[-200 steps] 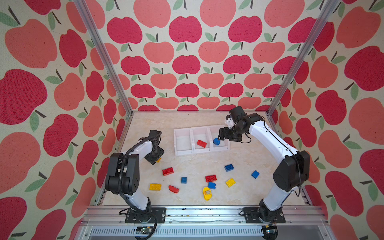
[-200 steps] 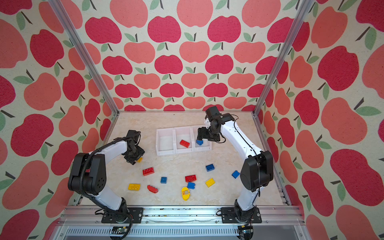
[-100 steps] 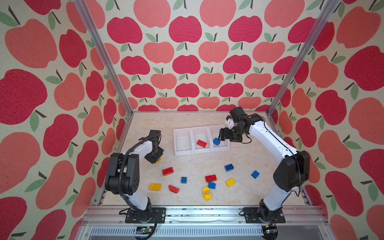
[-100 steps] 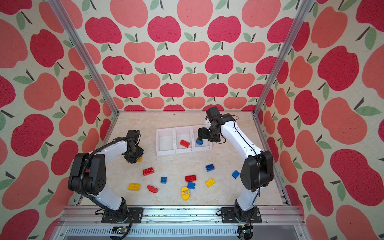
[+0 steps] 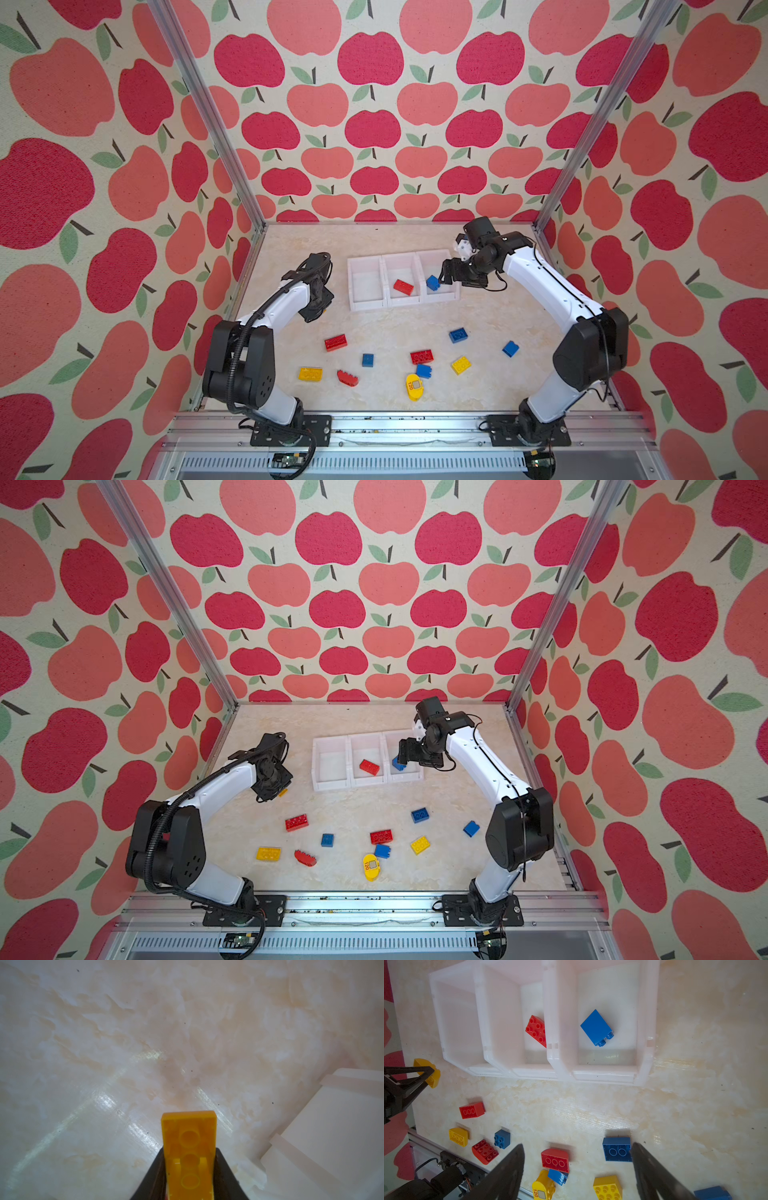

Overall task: Sort the legos into containers by color
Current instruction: 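Carry the yellow brick into the nearest bin while the right gripper moves off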

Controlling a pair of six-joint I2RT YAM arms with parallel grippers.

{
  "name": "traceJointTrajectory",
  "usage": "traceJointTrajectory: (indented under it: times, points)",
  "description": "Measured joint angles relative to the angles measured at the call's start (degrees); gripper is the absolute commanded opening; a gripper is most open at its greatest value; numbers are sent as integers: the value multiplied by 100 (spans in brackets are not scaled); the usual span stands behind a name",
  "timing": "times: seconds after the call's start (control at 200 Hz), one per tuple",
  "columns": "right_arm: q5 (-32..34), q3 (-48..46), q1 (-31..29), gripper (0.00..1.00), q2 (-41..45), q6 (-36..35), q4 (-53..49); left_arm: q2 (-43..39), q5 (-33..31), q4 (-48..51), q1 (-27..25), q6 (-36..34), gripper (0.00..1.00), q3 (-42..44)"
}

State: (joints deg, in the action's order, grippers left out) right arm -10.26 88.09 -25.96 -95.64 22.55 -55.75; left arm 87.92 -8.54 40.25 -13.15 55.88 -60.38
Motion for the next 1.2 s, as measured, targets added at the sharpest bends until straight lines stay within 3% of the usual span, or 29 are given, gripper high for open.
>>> traceJointTrajectory:
  times: [0.305, 0.585, 0.955, 1.201]
  points:
    - [-39, -286, 96, 83, 258, 57, 133, -90, -752, 122, -1008, -667, 26, -1058]
    - [-39, -566, 177, 83, 501, 138, 214, 688, -1117, 103, -1801, -1449, 26, -1932]
    - [-35, -835, 289, 83, 831, 173, 232, 1891, -876, 24, -1871, -1967, 27, -2549]
    - [-37, -973, 341, 84, 940, 197, 238, 2208, -658, 20, -1773, -2004, 36, -2636]
